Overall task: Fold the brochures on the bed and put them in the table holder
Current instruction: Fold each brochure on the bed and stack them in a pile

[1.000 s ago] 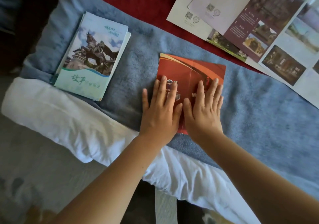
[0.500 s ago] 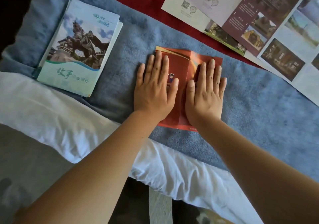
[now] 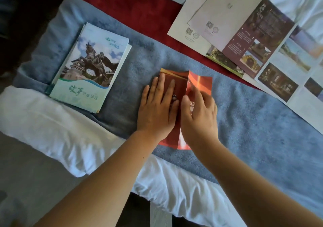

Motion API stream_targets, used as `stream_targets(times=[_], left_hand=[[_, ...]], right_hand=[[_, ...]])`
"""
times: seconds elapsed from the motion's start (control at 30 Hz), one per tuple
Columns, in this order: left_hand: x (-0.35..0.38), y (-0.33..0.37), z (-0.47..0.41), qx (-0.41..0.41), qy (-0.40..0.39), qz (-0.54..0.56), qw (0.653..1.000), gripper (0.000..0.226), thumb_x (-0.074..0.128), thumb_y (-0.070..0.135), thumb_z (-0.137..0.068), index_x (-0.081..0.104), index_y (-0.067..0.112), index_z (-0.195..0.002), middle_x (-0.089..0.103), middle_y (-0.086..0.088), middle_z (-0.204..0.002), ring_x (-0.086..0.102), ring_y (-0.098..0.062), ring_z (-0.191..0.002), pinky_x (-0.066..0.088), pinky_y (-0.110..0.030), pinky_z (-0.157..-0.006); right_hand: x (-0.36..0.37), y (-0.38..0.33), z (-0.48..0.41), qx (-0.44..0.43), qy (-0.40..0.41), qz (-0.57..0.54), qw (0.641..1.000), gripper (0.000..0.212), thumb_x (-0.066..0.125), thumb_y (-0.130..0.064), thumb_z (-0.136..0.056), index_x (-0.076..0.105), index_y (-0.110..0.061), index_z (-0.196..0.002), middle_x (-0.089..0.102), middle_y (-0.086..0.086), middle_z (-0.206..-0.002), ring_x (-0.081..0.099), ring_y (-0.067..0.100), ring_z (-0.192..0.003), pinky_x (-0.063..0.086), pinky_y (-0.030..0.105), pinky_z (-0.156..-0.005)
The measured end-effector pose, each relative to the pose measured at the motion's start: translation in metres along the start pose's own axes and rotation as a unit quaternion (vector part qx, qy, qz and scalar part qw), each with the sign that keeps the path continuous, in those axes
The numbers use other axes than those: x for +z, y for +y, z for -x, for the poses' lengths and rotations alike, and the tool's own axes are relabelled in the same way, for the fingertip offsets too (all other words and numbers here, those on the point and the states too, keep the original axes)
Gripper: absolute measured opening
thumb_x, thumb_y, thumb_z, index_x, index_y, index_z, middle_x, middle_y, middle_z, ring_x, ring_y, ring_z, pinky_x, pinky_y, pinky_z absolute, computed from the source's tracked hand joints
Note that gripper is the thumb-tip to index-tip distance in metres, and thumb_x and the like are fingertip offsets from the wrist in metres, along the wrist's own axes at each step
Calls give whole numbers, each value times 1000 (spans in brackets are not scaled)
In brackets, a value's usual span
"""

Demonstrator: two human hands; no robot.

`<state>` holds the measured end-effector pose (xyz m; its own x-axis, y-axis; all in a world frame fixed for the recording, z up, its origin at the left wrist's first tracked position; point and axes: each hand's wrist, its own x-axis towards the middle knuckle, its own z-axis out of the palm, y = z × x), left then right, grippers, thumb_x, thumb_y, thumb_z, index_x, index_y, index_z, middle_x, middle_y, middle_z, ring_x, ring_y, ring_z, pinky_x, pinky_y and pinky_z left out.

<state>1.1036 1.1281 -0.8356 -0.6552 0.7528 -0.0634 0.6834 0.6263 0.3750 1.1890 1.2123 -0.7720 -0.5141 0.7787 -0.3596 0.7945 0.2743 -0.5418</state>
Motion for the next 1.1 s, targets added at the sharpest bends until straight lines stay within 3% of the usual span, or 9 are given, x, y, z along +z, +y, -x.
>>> stream_targets(times=[0.13,0.2,0.33,0.47,0.53,0.7,0.87,0.97,1.1], left_hand=[[-3,10,1,-12,16,134,991,61,48,31,-105,33,6,-158,20,-19,-168,24,-32,-155,22,-46,-126],[-5,14,3,1,33,151,988,60,51,26,-103,34,3,-157,25,-22,-166,31,-37,-151,30,-50,-122],[-10,15,9,4,76,192,978,57,51,24,-102,39,3,-154,32,-26,-161,41,-40,-145,34,-46,-120],[-27,14,12,22,83,252,964,48,46,19,-107,44,6,-153,30,-19,-164,33,-29,-151,28,-41,-123],[-37,18,14,-4,94,310,946,48,52,17,-106,46,7,-152,30,-16,-164,30,-21,-153,29,-37,-124],[-42,25,17,-162,108,441,876,62,67,36,-96,42,29,-153,41,0,-157,44,-15,-145,47,-50,-110],[-46,29,13,-250,101,523,809,65,75,10,-92,47,20,-150,69,6,-130,67,-6,-117,56,-35,-101],[-47,37,12,-253,129,531,798,56,73,-2,-90,58,15,-141,72,3,-125,69,-9,-116,55,-36,-103],[-44,46,11,-267,163,541,780,42,69,-2,-93,65,9,-133,74,-3,-121,70,-14,-115,55,-43,-103]], right_hand=[[3,-10,6,21,-42,-11,999,68,43,-45,-104,16,-26,-163,27,-1,-163,21,20,-148,19,38,-121],[4,-14,7,-2,-42,-55,998,64,45,-33,-105,20,-24,-163,39,-1,-159,33,20,-143,27,31,-116],[1,-21,7,11,-33,-165,986,54,51,-18,-102,41,-29,-154,65,-11,-127,60,5,-104,41,0,-83],[-8,-21,2,31,-49,-304,951,51,52,-16,-93,53,-33,-141,72,-5,-119,70,15,-108,54,45,-101],[-13,-19,1,27,-56,-342,938,47,52,-14,-91,57,-33,-134,74,-1,-117,71,22,-108,53,54,-101],[-22,-11,8,15,-63,-391,918,47,57,-1,-92,59,-27,-132,74,1,-117,70,23,-112,51,57,-104],[-33,-4,23,-11,-150,-457,877,54,54,-11,-97,49,-25,-149,62,0,-143,57,19,-134,41,52,-116],[-31,-2,35,-44,-183,-480,857,44,43,-20,-107,49,-33,-148,64,-8,-138,59,8,-129,45,37,-112],[-18,3,47,-78,-174,-483,854,44,40,-19,-109,52,-34,-149,50,0,-155,41,23,-148,35,56,-118]])
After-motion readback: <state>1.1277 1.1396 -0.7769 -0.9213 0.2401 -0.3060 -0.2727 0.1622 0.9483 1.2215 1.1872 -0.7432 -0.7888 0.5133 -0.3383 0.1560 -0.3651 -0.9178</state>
